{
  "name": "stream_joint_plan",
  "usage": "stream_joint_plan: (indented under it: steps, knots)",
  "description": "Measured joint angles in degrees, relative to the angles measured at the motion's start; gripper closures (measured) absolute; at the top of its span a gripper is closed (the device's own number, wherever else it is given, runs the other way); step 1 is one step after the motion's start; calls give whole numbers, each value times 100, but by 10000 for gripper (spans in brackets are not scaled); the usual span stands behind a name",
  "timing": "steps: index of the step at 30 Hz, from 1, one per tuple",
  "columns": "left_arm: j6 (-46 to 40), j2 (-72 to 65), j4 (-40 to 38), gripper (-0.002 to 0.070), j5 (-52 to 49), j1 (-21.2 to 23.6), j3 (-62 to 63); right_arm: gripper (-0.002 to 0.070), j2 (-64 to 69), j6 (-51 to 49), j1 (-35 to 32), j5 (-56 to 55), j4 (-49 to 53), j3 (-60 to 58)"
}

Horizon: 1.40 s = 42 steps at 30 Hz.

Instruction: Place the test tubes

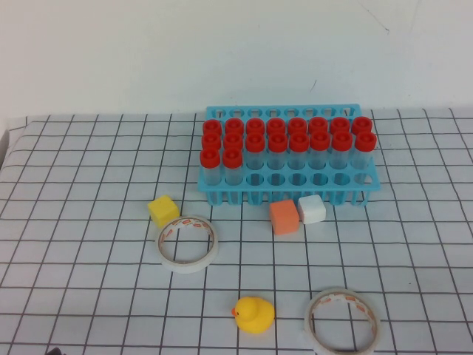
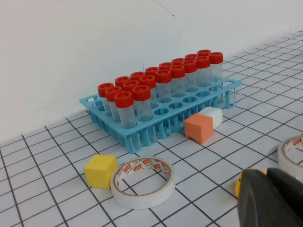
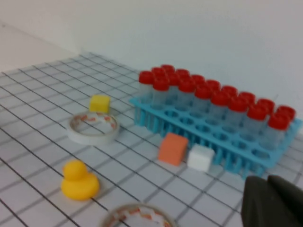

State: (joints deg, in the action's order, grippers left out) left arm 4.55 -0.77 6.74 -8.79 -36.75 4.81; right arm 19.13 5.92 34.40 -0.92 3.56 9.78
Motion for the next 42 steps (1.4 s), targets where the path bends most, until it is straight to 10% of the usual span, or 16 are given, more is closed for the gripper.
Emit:
stream_joint_plan:
  steps: [16, 42]
  knots:
    - [0, 0, 0, 676, 0, 0, 0, 676, -1494, 1156, -3408, 465, -1276, -1094]
    - [0, 0, 0, 676, 0, 0, 0, 676, -1987, -819, -3519, 1969, 12, -1110]
